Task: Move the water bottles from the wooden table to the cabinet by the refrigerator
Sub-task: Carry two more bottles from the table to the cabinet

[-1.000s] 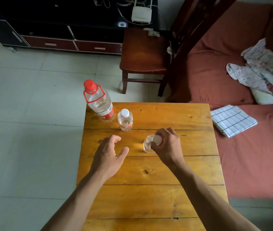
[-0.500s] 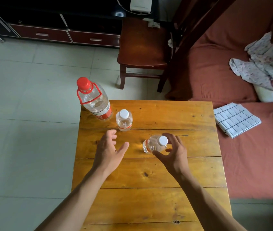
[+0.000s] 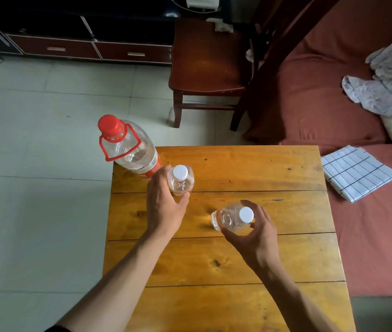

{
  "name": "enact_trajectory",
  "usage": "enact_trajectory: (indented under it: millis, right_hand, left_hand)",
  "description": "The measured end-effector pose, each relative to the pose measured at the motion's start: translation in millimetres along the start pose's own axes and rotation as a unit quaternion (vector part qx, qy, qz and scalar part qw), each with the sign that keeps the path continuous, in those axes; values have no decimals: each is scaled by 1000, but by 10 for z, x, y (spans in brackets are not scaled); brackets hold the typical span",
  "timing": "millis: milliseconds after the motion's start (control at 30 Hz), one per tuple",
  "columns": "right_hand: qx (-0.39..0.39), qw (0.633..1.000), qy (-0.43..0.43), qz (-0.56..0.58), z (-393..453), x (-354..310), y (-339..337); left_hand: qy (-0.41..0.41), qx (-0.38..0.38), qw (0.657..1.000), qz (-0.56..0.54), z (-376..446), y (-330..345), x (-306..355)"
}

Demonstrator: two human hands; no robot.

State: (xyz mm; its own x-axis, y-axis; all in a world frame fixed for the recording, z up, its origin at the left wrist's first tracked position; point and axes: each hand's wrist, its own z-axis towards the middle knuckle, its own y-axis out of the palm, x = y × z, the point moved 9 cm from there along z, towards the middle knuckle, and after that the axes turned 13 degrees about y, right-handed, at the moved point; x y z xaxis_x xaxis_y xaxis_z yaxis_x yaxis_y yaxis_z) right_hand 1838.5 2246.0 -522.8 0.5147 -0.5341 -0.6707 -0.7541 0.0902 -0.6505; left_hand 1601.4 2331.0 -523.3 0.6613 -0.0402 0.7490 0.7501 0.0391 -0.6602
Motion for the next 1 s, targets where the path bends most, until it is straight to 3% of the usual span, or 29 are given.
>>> enact_trajectory:
  millis: [200,367,1000]
  right_hand:
    - [-48,998,-31,6,-38,36,19]
    - [-29,999,10,15,-29,136,62]
    - [-39,999,12,30,-85,295,97]
  left_hand:
    - [45,-12,999,-9,78,41,-48]
    - [108,-38,993,22,186,74,59]
    - [56,-53,997,-1,-587,-34,8]
